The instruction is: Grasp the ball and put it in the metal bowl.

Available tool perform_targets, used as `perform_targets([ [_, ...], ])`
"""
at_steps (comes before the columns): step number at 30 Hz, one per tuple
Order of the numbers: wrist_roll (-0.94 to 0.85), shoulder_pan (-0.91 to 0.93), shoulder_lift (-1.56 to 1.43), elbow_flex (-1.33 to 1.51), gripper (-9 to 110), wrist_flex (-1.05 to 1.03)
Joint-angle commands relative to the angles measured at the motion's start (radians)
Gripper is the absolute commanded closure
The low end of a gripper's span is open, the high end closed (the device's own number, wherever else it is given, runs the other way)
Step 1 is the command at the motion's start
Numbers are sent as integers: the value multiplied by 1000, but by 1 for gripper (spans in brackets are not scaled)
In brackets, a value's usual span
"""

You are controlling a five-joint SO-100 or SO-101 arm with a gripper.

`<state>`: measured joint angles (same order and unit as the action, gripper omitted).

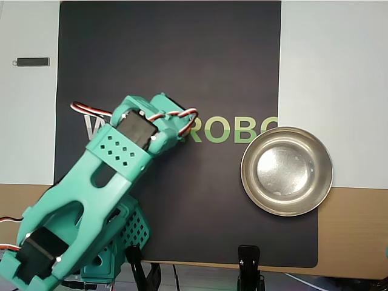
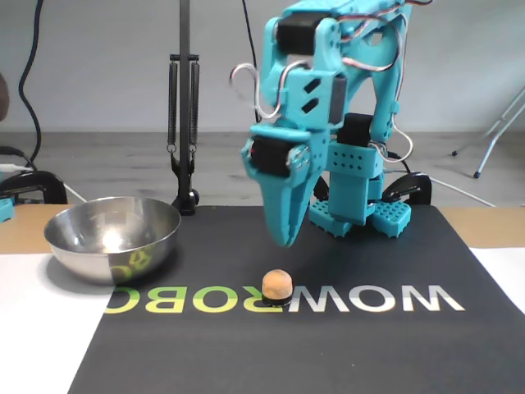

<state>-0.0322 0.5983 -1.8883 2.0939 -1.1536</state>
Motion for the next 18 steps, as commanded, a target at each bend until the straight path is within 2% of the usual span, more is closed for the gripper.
perform_targets([
  [1, 2, 11, 11, -5, 102, 8],
  [18, 2, 28, 18, -5, 102, 9],
])
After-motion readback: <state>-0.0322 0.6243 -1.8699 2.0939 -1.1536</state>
